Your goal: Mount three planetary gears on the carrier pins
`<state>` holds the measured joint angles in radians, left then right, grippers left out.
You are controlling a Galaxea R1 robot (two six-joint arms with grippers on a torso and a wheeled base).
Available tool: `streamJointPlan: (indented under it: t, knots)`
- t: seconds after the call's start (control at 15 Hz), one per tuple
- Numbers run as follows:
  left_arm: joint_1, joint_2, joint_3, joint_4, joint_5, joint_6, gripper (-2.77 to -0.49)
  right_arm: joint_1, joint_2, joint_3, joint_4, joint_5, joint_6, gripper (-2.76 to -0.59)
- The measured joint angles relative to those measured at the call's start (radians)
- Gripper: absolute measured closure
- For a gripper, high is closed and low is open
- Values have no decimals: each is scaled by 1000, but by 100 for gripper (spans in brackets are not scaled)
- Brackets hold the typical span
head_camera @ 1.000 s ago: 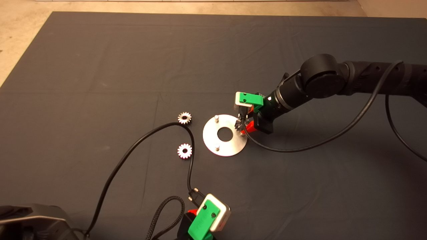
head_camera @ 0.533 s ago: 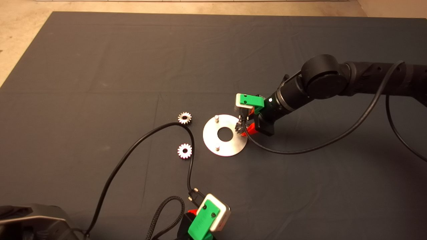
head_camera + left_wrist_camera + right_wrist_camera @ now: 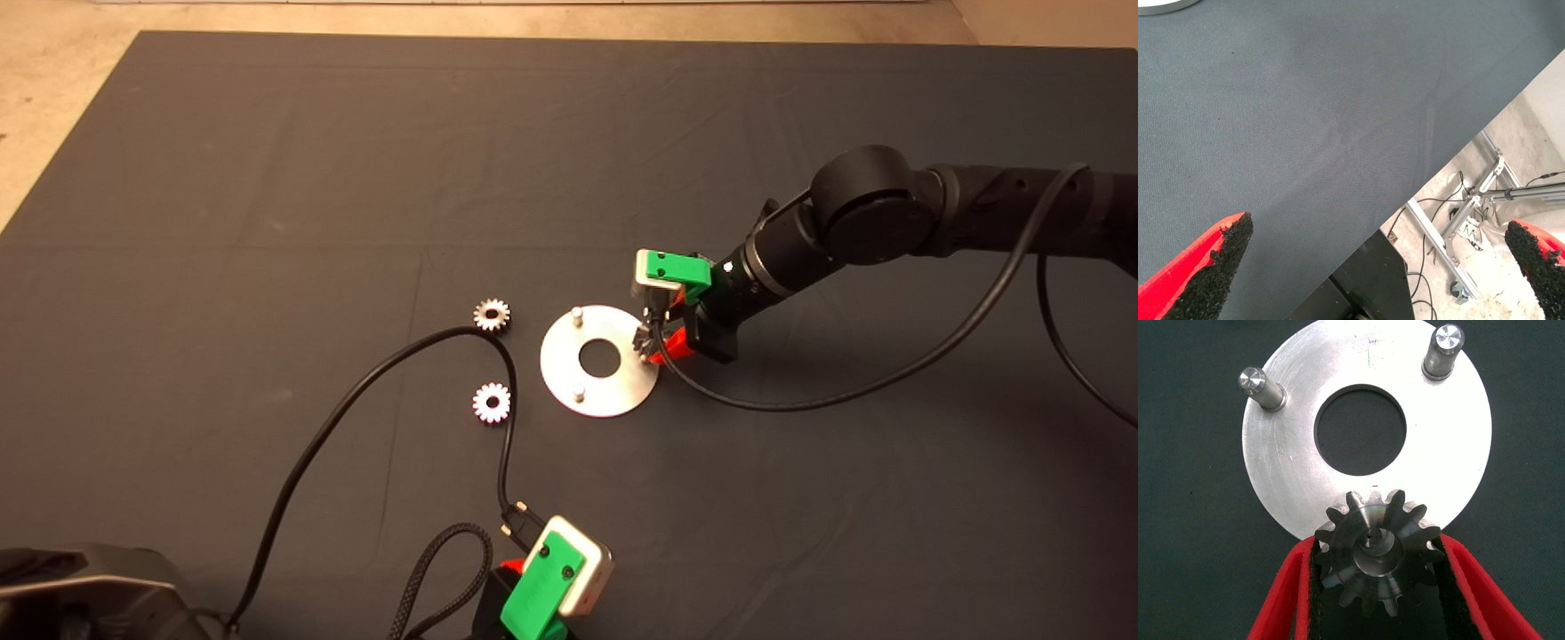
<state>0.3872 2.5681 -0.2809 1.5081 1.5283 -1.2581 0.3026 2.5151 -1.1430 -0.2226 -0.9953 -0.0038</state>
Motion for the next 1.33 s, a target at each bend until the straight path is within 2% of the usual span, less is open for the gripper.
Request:
streamJointPlan:
  t: [1.07,1.2,1.33]
  knots:
    - [0,-3,0,0,0,-2,-275,-12,0,7,2,-2,0,-94]
    - [0,-6,0,0,0,-2,-275,-12,0,7,2,-3,0,-94]
    - [0,-7,0,0,0,-2,-275,-11,0,7,2,-11,-4,-95]
